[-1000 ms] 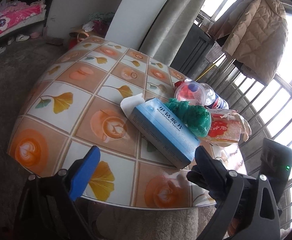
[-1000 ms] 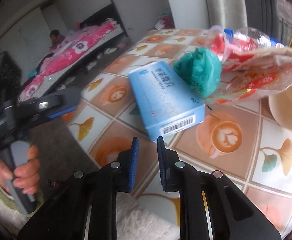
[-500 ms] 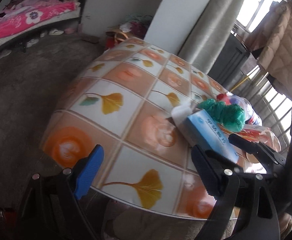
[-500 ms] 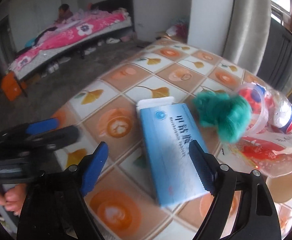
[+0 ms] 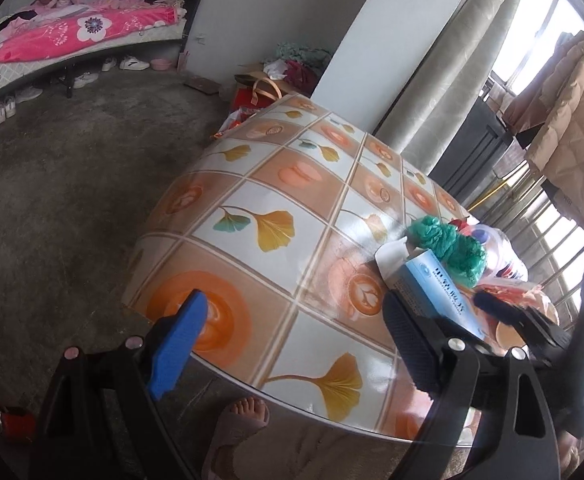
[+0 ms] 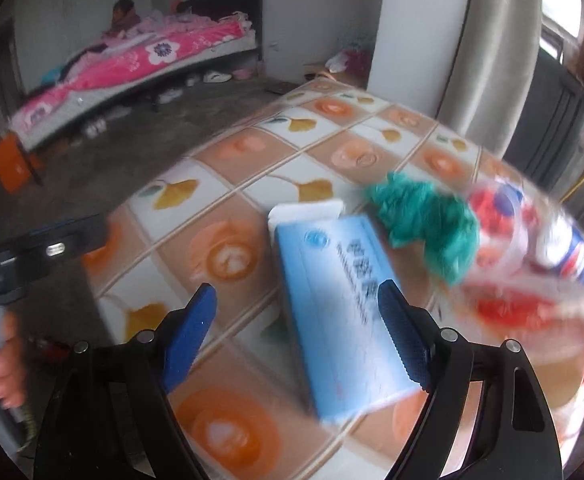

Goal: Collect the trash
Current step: 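Grasp the blue Mecobalamin tablets box with the right gripper and lift it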

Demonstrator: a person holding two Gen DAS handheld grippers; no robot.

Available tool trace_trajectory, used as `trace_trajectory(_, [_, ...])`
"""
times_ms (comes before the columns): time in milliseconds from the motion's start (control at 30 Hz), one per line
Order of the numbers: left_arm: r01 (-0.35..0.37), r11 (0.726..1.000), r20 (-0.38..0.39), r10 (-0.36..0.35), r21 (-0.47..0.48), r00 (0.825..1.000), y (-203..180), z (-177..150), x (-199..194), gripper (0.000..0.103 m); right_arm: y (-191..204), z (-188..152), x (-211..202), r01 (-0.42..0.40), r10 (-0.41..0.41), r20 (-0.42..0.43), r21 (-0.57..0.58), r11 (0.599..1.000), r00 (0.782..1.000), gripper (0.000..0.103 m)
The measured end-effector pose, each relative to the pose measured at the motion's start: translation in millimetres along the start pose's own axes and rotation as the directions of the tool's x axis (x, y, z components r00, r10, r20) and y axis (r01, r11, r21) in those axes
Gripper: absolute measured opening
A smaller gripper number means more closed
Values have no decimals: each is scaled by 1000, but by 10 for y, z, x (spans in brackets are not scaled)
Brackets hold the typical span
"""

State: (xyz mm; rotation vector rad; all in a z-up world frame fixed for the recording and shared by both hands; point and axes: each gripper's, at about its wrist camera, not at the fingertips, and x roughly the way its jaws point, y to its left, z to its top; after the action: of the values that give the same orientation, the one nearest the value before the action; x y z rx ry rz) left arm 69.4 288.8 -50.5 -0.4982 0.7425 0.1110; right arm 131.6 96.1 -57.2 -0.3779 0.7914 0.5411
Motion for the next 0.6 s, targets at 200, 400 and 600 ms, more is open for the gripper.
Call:
trace_trajectory(200, [9, 1000, 26, -9, 22, 1000, -5, -16, -145, 83, 2, 41, 255, 49, -50, -55, -22, 999, 997, 81])
trace_trajectory(400, [21, 1000, 9, -21, 14, 1000, -24, -62, -140, 73, 80, 64, 188, 47, -48, -25, -50, 998, 999, 80])
trace_trajectory(600, [39, 999, 12, -39, 14, 999, -59, -78, -184, 71, 15, 188, 354, 122, -123, -24, -41, 992, 992, 89])
